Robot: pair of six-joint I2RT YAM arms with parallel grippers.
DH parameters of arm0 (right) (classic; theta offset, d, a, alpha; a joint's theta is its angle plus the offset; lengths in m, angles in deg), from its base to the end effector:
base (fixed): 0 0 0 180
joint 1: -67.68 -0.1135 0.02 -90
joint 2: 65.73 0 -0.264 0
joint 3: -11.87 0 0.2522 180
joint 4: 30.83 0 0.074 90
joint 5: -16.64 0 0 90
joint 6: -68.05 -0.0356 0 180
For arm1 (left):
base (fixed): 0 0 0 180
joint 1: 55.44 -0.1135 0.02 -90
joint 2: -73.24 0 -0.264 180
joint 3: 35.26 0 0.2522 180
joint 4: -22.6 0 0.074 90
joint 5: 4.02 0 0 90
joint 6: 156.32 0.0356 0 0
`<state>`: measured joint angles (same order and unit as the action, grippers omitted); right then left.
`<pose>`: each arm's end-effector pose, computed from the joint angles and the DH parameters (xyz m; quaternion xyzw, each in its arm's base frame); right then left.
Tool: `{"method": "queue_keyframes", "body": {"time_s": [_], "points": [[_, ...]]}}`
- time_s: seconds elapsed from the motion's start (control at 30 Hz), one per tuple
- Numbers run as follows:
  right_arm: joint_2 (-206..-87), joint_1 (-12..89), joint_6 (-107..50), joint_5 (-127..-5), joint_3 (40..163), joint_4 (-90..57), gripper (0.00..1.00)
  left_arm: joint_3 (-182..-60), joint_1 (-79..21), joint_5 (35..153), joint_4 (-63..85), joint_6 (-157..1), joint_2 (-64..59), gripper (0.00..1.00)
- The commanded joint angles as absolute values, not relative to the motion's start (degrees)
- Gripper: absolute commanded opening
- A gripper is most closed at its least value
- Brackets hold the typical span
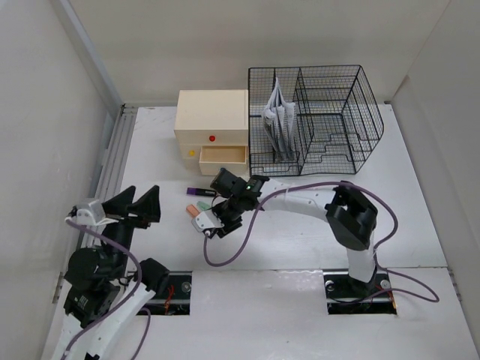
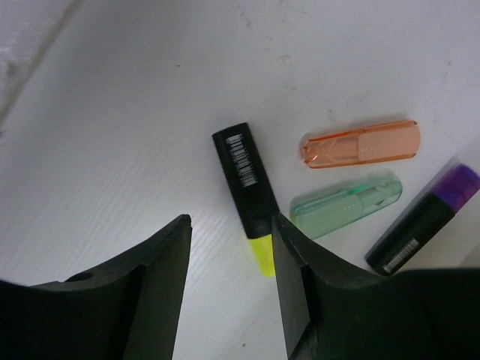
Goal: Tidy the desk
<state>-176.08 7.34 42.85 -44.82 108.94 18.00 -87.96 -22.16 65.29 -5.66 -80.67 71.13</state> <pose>0.1864 0.3617 0.2100 -0.8622 0.3806 0.2300 0.2427 0.0199 0.0020 0.3588 -0.0571 0.5648 -0.2385 0.7879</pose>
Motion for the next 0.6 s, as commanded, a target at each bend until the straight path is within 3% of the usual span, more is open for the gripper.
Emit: {"method": "queue_keyframes", "body": {"time_s": [0.0,0.57], "points": [[-178.49,6.24,45.55,-47.07,113.69,19.05,0.53,-89.02,-22.31,57.07,-5.4,-82.31,76.29,0.72],[-192.91,6.24,47.13,-48.83,126.17,27.83,0.51,-88.49,-22.31,56.36,-5.4,-82.84,78.68,0.75]]}}
